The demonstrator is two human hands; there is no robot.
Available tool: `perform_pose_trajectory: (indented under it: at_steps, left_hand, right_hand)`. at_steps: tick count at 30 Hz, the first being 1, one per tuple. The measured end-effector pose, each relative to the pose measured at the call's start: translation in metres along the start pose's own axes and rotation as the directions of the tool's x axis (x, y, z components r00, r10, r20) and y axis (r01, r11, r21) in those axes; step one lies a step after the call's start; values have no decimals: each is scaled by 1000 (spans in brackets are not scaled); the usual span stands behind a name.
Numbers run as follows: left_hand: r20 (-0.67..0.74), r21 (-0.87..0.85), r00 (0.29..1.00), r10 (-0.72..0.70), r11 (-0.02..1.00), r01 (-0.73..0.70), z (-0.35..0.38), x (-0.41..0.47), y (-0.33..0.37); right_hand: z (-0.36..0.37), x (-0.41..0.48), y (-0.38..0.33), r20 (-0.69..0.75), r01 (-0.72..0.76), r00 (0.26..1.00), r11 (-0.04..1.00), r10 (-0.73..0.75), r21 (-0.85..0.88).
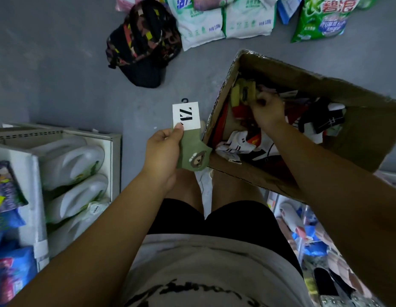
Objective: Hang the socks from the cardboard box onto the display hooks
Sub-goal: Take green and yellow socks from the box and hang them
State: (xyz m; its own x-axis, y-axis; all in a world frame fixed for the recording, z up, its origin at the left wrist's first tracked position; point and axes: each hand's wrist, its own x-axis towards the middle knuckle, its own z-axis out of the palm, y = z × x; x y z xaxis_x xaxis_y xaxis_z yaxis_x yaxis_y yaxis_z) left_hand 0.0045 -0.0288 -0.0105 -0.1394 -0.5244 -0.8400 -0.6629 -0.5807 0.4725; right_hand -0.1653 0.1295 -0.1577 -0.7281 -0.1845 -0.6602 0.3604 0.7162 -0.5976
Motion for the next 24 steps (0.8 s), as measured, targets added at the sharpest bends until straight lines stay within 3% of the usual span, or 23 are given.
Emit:
perform_pose_trajectory:
  at_steps: [4,7,12,16,20,24]
  left_hand:
    - [73,9,996,48,999,-49,3,-23,5]
    - [150,34,984,97,994,-103,8,-45,11]
    - [294,102,944,149,977,-186,19,-67,12]
    - [445,190,882,152,947,-260,28,-76,10]
    - [620,323,784,23,903,-283,39,-94,19]
    - [747,469,587,-312,873,-134,43,-123,23]
  right_hand:
    - [-33,-62,-5,34,30,999,972,-39,234]
    - [-66,-112,-4,108,-20,994,891,-33,453]
    - [-102,-184,-1,121,-103,993,612,13,784]
    - [-115,-249,1,5,-17,999,378,32,926]
    - [-111,-308,3,-175,155,980,183,94,971]
    - [-85,-366,-5,-351,361,920,-30,172,932]
